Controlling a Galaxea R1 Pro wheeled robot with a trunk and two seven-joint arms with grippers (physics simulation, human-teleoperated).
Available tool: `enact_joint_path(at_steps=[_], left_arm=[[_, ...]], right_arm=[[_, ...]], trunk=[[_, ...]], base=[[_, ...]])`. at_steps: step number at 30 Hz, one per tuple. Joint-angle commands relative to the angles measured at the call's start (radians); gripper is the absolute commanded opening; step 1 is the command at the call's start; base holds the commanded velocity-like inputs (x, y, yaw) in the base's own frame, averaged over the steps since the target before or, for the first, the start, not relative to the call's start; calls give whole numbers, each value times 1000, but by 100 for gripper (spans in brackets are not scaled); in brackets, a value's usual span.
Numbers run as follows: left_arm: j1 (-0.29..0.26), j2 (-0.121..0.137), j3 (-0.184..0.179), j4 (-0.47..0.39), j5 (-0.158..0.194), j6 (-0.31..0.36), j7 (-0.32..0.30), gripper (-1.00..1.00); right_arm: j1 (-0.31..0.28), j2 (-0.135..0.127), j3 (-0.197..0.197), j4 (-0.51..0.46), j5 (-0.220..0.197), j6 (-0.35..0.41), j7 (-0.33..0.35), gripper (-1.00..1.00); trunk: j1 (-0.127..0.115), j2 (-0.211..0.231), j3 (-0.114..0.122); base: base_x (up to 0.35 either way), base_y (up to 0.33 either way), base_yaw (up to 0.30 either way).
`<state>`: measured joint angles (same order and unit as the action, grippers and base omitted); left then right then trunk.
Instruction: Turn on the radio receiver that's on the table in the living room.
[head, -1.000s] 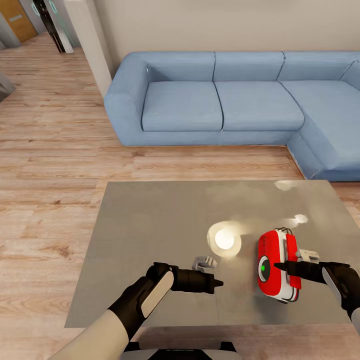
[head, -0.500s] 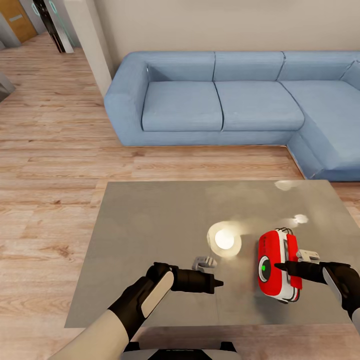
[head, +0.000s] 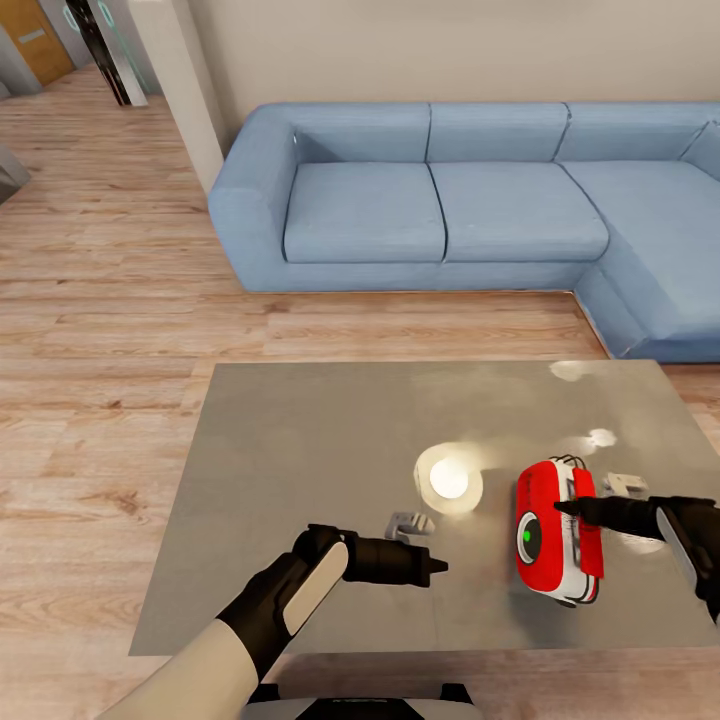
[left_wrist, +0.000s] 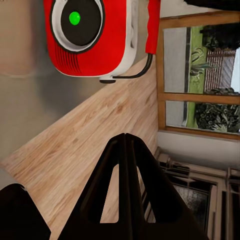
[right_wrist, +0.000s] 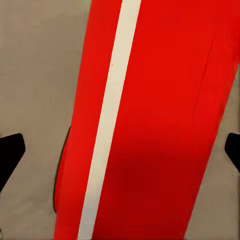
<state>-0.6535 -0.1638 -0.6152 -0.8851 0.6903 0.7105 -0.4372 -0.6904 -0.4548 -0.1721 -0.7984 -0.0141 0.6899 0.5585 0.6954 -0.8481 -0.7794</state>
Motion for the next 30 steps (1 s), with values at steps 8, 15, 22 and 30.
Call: enact_joint_path(at_steps=[8,15,22,30], left_arm=[[0,-1,1,-8,0,2,0,-100],[0,-2,3,-11,0,5,0,-100],[0,-2,3,-12,0,12,2,-100],[0,-2,4,-25,-1,7,6,-100]], right_arm=[[0,-46,-69,-167,3,174,74,100],[0,-107,-86,-318,3,299,107,100],[-1,-195,-119,-430,3,357,207,100],[-1,-310,-121,-448,11,357,384,100]], trunk=[[0,0,0],[0,0,0],[0,0,0],[0,0,0]], base=[[0,0,0],[0,0,0],[0,0,0],[0,0,0]])
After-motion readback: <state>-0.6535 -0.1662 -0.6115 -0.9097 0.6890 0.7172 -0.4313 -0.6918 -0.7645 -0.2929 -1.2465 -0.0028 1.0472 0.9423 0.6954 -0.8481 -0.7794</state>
